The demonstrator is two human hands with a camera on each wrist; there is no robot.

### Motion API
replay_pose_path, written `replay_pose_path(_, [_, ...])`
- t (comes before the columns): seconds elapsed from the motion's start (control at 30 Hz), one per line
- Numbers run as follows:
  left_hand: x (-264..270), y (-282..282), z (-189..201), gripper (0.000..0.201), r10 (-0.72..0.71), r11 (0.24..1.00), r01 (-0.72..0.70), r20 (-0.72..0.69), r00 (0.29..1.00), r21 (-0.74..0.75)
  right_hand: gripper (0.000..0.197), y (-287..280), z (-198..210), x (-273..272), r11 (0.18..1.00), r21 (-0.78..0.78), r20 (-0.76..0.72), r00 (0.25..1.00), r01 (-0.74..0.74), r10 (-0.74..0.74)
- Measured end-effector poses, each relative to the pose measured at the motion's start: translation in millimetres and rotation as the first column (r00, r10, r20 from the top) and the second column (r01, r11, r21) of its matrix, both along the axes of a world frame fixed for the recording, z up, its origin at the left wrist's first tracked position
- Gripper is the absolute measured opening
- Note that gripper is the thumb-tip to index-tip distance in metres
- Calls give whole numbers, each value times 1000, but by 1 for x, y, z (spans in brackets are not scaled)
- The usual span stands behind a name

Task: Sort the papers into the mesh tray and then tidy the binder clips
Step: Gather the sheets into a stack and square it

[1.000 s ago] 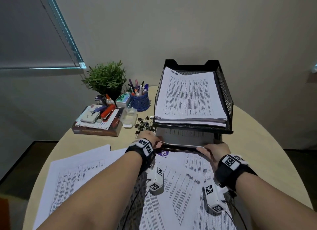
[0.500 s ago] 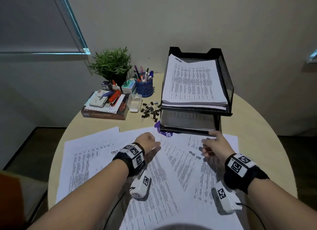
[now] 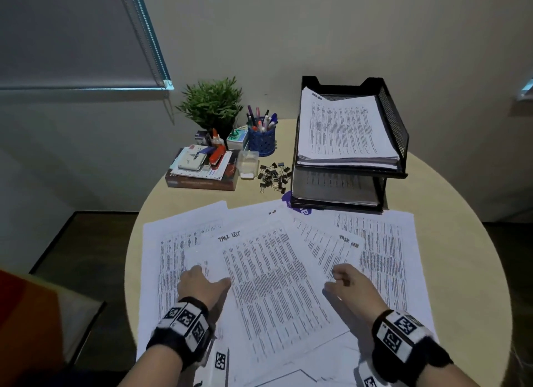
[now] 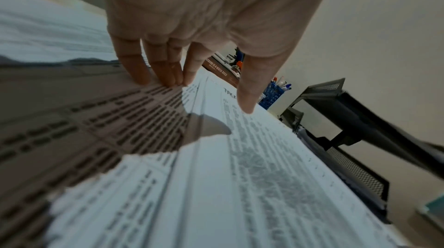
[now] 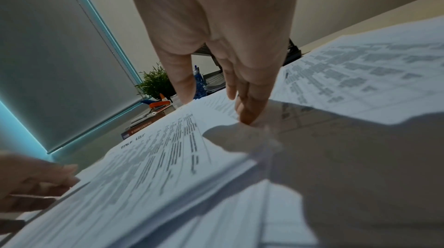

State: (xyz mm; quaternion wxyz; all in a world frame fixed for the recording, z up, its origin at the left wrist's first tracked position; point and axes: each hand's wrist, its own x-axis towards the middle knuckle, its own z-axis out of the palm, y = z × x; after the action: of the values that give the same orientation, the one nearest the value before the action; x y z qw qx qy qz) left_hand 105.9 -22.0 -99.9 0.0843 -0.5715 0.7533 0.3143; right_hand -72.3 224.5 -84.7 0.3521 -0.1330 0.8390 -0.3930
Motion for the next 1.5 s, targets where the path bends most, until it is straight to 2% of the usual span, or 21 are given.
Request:
replay_pose_path(0.1, [0, 0, 6, 79, 8, 990, 6, -97, 995, 139, 42, -13, 0, 9, 999, 35, -2, 1000, -4, 4])
replay_pose_path(0.2, [-1, 5, 8, 71, -2, 977, 38, -169, 986, 208, 60, -24, 0, 20, 999, 5, 79, 996, 39, -39])
replay_pose_path(0.27, [2, 7, 9, 61, -4, 972, 52, -206, 978, 228, 54, -28, -1, 25, 997, -23, 101, 992, 76, -73])
replay_pose_path(0.37, [9, 6, 7, 26, 59, 954, 36, -306, 950, 296, 17, -28, -5, 27, 997, 19, -58, 996, 70, -68])
replay_pose_path(0.4, [11, 7, 10, 17, 60, 953, 45, -332, 941, 299, 18, -26, -8, 26, 995, 44, -103, 991, 90, -85])
replay_pose_path(0.53, [18, 3, 11, 5, 111, 953, 8, -373, 921, 302, 29, -19, -8, 26, 987, 81, -170, 978, 136, -120])
replay_pose_path(0.67, [16, 1, 10, 29, 129, 954, -28, -323, 937, 299, 27, -9, -6, 25, 985, 111, -191, 976, 131, -108])
replay_pose_path(0.77, [10, -3, 8, 20, 222, 919, -70, -362, 905, 388, 16, -4, -3, 26, 986, 70, -182, 974, 150, -135])
replay_pose_path(0.83, [8, -4, 12, 41, 279, 888, -93, -367, 887, 449, 25, -4, -4, 30, 990, 51, -140, 983, 131, -123])
replay_pose_path(0.87, [7, -5, 13, 45, 252, 899, -86, -349, 902, 429, 33, -5, -5, 32, 992, 54, -122, 987, 110, -103])
replay_pose_path(0.9, [5, -4, 14, 42, 226, 909, -74, -337, 914, 410, 39, -6, -5, 33, 995, 59, -111, 991, 86, -79])
replay_pose_path(0.97, [3, -6, 9, 11, 159, 915, -19, -317, 935, 403, 42, -9, -4, 37, 997, 65, -116, 992, 51, -43])
replay_pose_path(1.03, [1, -3, 4, 34, 160, 921, -28, -310, 937, 389, 39, -10, -4, 37, 996, 79, -129, 991, 41, -30])
replay_pose_path(1.07, [-1, -2, 2, 34, 164, 929, -40, -312, 936, 367, 35, -11, -5, 36, 994, 88, -161, 986, 57, -43])
replay_pose_path(1.13, [-2, 3, 4, 16, 160, 950, -57, -320, 934, 308, 23, -10, -11, 31, 980, 124, -258, 958, 158, -122])
replay_pose_path(1.17, [-2, 5, 7, 21, 157, 956, -62, -321, 934, 286, 17, -9, -12, 28, 966, 123, -289, 940, 226, -183])
replay_pose_path(1.23, [-4, 10, 11, 52, 121, 954, -31, -290, 949, 298, 10, -9, -13, 24, 945, 98, -280, 920, 311, -274])
replay_pose_path(1.27, [-5, 11, 11, 61, 117, 950, -20, -296, 948, 313, 21, -9, -12, 22, 942, 105, -260, 923, 320, -284])
replay_pose_path(1.33, [-8, 13, 14, 67, 127, 937, -1, -339, 932, 348, 40, -10, -14, 19, 930, 138, -237, 923, 341, -303])
replay_pose_path(1.43, [-11, 16, 8, 54, 101, 932, 24, -322, 941, 362, 49, -11, -20, 18, 898, 117, -194, 896, 425, -399])
replay_pose_path(1.5, [-13, 19, 4, 27, 53, 947, 57, -328, 943, 316, 54, -13, -22, 17, 885, 96, -151, 885, 456, -440])
